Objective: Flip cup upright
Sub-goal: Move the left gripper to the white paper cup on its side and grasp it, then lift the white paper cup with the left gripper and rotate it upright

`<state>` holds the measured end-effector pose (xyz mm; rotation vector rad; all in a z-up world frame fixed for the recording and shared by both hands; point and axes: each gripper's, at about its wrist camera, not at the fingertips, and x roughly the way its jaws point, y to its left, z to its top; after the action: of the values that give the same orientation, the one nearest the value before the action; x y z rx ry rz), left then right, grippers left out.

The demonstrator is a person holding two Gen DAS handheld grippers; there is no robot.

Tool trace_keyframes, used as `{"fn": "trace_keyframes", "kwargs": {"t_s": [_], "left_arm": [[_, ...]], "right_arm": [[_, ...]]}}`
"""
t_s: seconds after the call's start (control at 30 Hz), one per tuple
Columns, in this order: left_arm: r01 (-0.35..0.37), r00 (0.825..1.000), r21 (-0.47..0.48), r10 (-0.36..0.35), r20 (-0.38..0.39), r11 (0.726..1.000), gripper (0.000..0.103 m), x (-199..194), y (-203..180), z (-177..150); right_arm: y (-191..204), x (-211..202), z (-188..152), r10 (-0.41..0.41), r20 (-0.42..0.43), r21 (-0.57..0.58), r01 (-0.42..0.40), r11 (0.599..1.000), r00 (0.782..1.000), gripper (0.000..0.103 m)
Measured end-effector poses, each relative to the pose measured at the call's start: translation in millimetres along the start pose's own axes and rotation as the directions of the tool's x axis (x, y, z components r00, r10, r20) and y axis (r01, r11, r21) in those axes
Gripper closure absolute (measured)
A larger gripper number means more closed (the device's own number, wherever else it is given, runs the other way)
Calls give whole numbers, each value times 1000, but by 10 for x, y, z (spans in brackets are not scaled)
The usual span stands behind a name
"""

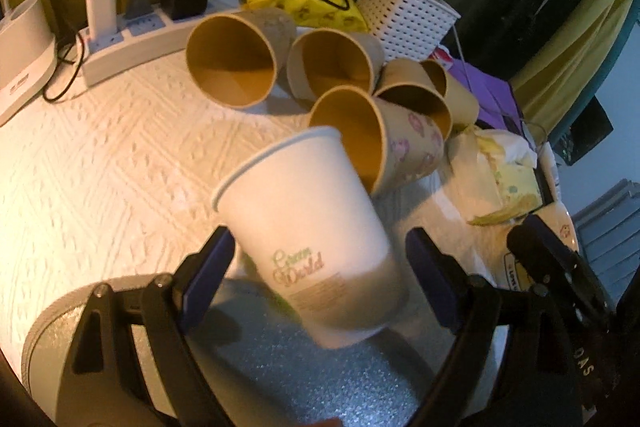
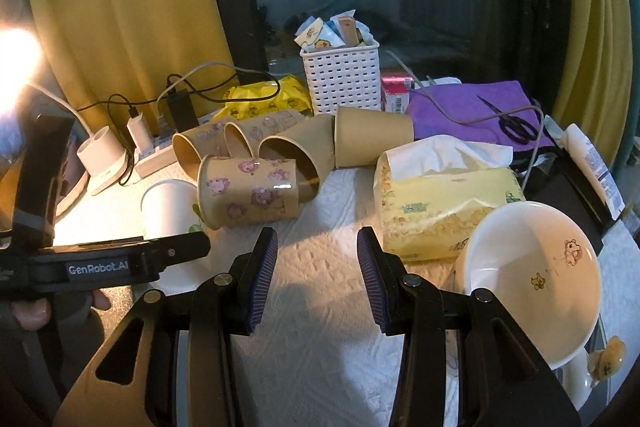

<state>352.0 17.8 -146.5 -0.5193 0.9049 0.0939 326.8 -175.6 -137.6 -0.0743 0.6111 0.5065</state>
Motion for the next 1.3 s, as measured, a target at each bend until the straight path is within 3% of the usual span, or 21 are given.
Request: {"fn": "trace_keyframes", "kwargs": {"t_s": [0.07, 0.13, 0.2, 0.5, 1.3], "left_arm": [[14, 1000, -5, -14, -16, 1000, 16, 35, 26, 2], [33, 999, -15, -33, -32, 999, 32, 73, 50, 13], [46, 998, -20, -47, -46, 999, 40, 111, 65, 14], [62, 997, 14, -61, -35, 998, 41, -5, 124, -36], [72, 987, 217, -102, 127, 973, 41, -1029, 268, -490]], "right_arm": [[6, 5, -5, -1, -3, 0, 1, 1000, 1000, 59], [14, -3, -14, -2, -3, 2, 2, 1000, 1000, 59], [23, -7, -12, -2, -3, -1, 2, 1000, 1000, 59], [176, -66, -1, -9, -7, -15, 9, 1000, 1000, 59], [905, -584, -39, -25, 29, -70, 27, 997, 999, 59]]}}
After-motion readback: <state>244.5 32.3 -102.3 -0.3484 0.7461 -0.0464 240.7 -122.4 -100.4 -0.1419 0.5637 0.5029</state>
